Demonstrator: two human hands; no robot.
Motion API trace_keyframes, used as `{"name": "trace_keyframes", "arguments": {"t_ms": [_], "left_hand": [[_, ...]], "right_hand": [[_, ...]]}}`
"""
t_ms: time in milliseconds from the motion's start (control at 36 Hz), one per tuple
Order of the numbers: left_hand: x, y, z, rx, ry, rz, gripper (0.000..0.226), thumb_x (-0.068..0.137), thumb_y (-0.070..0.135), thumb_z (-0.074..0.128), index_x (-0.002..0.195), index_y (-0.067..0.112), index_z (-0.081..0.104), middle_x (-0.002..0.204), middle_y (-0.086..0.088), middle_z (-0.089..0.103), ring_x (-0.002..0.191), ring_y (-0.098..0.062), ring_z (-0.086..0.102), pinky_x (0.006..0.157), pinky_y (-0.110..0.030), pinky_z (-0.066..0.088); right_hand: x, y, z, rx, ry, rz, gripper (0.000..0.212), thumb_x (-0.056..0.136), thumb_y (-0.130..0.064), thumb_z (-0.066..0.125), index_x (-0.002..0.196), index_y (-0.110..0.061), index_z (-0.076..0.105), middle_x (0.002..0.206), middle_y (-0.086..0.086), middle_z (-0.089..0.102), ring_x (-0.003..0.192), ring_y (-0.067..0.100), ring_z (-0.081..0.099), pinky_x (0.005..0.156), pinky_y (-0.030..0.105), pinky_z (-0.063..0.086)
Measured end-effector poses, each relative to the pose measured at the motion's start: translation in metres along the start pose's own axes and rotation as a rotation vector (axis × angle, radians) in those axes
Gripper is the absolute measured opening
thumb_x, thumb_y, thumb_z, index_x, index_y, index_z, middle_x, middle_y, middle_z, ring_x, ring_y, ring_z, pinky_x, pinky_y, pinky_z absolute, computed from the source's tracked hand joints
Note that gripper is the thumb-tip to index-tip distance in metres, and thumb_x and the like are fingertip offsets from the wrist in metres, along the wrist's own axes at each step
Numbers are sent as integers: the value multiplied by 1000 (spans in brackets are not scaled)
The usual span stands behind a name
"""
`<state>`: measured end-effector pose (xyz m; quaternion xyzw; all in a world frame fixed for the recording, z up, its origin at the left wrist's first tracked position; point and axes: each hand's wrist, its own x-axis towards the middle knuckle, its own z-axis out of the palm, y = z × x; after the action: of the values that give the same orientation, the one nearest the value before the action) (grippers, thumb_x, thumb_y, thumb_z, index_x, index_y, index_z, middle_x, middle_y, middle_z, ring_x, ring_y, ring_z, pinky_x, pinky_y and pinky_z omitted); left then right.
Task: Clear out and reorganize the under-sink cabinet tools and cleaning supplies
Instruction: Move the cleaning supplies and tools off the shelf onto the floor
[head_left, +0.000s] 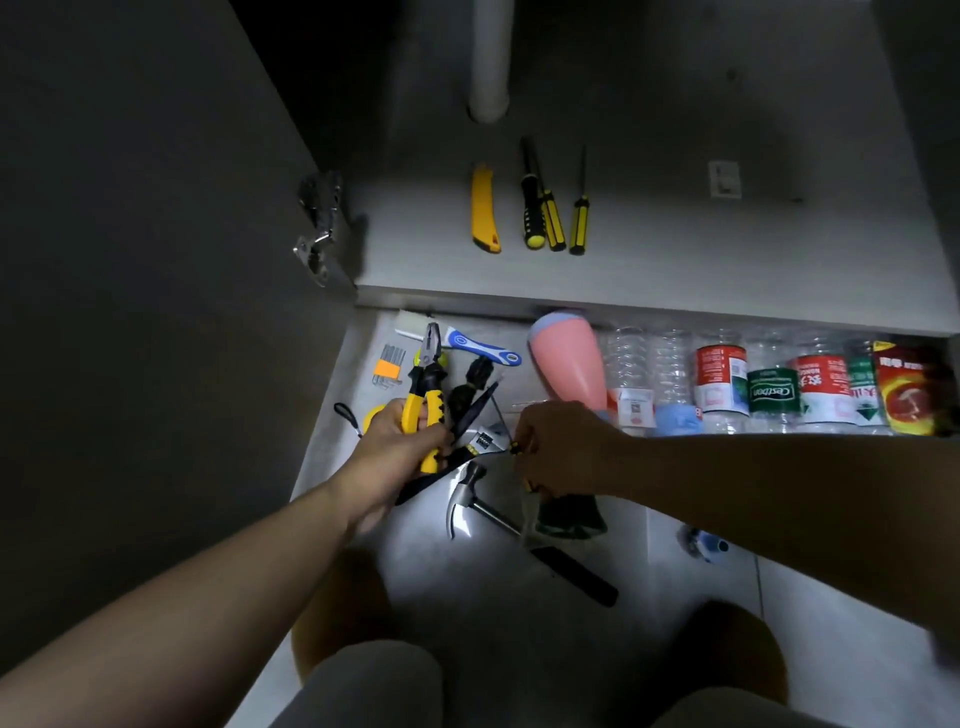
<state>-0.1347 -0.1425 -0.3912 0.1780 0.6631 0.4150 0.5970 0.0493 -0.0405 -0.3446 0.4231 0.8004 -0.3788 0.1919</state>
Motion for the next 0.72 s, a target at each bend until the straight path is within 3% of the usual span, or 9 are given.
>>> {"name": "trace_keyframes", "arguments": {"t_ms": [111, 194, 250, 389, 500, 583, 667, 722], "left_hand": [[4, -7, -16, 62, 116, -11, 28, 83, 9, 72, 103, 13, 54, 80, -3, 52, 72, -15, 54, 66, -32, 47], [9, -17, -28, 93, 234, 5, 30, 84, 3, 73, 101, 16, 52, 74, 5, 51, 54, 1, 53, 50, -19, 48], [11, -24, -34, 108, 328, 22, 32, 81, 2, 74, 93, 21, 51, 73, 8, 53, 54, 2, 53, 50, -16, 46], [13, -35, -39, 176, 400, 2, 33, 81, 7, 78, 95, 23, 53, 81, 3, 57, 71, -10, 54, 57, -17, 46], [15, -38, -35, 182, 351, 12, 31, 82, 7, 77, 101, 17, 55, 76, 6, 55, 57, -1, 53, 48, -13, 44], [18, -33, -25, 215, 298, 16, 35, 84, 9, 76, 110, 5, 52, 79, -2, 50, 62, -11, 48, 52, -23, 44], [20, -27, -9, 234, 261, 44, 37, 83, 4, 75, 111, 6, 51, 84, -4, 50, 69, -16, 48, 61, -29, 45], [21, -22, 1, 257, 246, 70, 35, 81, 3, 76, 105, 10, 50, 81, -1, 50, 67, -14, 47, 61, -26, 43]], "right_hand": [[18, -32, 23, -195, -49, -108, 25, 86, -27, 62, 104, -10, 62, 108, 11, 66, 102, 29, 64, 71, 30, 45], [28, -49, 56, -263, -72, -201, 12, 87, -21, 59, 97, -15, 55, 108, 10, 64, 103, 29, 62, 74, 31, 45], [32, -56, 81, -283, -58, -184, 8, 88, -21, 58, 94, -18, 53, 104, 8, 63, 97, 29, 64, 79, 32, 48], [40, -69, 127, -233, -87, -124, 28, 96, -7, 51, 123, -6, 56, 115, 15, 64, 107, 32, 63, 71, 33, 39], [35, -53, 99, -351, 63, -278, 27, 91, -15, 55, 118, -11, 56, 113, 13, 60, 100, 33, 65, 69, 37, 45], [27, -19, 45, -416, 147, -382, 36, 90, -28, 55, 124, -16, 53, 123, 9, 51, 110, 29, 56, 80, 39, 51], [10, 20, -5, -534, 262, -254, 48, 90, -36, 56, 132, -15, 46, 132, 12, 45, 116, 31, 50, 79, 43, 54], [-6, 47, -22, -460, 312, -72, 57, 88, -44, 59, 133, -15, 39, 125, 12, 47, 108, 32, 54, 76, 42, 54]]}}
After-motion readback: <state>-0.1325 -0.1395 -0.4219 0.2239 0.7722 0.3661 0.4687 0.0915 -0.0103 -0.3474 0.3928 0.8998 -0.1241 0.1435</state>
